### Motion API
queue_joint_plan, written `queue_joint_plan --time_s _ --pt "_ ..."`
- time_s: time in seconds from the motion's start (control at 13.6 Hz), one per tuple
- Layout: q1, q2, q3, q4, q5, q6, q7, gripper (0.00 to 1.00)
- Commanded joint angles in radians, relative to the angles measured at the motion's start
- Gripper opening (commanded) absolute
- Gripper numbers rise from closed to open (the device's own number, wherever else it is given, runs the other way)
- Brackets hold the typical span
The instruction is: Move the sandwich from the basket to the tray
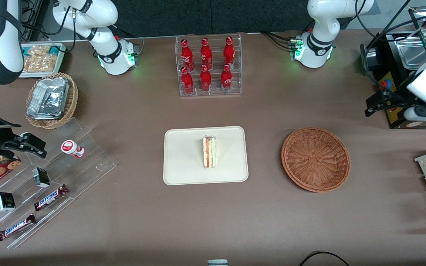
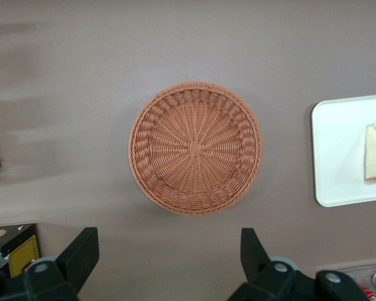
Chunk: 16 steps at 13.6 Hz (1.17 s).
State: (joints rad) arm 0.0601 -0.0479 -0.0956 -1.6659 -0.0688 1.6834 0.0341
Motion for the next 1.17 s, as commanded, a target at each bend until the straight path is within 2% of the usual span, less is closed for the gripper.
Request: queue_joint_plan --time_s 0.0,0.15,0.29,1.1 --pt "0.001 0.005 -0.003 0.057 0.033 -0.043 -0.022 1.0" --pt "-0.002 0.005 -0.006 0.107 0.084 -0.092 -0.025 1.0" --pt "0.0 0.008 -0.004 0.14 0.077 -0.137 -0.025 1.0" --pt "-0.003 0.017 -0.007 0.147 0.081 -0.146 -0.025 1.0"
